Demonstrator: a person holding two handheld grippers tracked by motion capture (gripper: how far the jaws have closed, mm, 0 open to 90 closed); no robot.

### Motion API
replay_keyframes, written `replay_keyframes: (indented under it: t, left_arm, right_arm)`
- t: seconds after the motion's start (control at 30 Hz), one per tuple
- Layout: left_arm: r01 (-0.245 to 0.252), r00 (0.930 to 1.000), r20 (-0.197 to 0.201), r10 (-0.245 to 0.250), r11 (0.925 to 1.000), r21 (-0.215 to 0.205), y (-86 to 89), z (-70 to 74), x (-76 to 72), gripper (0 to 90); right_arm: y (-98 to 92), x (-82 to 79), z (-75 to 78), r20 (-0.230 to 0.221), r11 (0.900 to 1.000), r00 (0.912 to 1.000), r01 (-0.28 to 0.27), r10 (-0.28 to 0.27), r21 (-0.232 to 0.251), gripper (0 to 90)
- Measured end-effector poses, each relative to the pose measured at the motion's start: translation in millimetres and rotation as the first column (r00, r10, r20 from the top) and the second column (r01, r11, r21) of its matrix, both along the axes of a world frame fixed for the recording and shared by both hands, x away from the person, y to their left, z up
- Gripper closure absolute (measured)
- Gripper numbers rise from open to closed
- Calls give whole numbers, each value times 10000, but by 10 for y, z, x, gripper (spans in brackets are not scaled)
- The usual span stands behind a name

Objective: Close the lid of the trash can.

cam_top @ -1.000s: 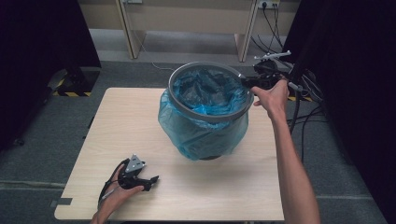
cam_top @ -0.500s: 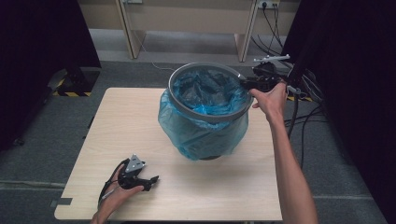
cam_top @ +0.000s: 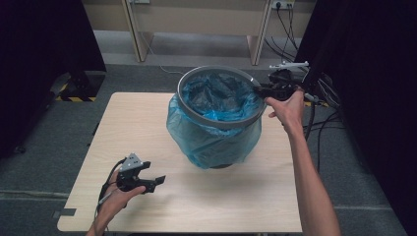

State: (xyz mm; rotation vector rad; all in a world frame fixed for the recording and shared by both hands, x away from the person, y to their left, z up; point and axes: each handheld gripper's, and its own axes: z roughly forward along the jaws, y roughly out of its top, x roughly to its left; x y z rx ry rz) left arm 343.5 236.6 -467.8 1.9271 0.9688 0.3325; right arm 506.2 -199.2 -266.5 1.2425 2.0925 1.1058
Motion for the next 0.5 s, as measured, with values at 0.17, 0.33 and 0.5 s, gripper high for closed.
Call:
replay_keyframes:
  t: [0.17,0.33,0.5]
  left_arm:
    - [106,9994,346,-82,9974,-719,-18,384,19,152]
    - [312,9980,606,-188,9771,-2106,-43,811,107,150]
    - [380,9938,1100,-143,9756,-2162,-135,1204,225,150]
  right_arm:
    - [-9,19,5,0,9982,9996,282,-282,537,551]
    - [-53,-7,53,89,9945,9999,84,-94,1043,512]
    - [-59,-27,23,-21,9950,10000,-19,21,1002,483]
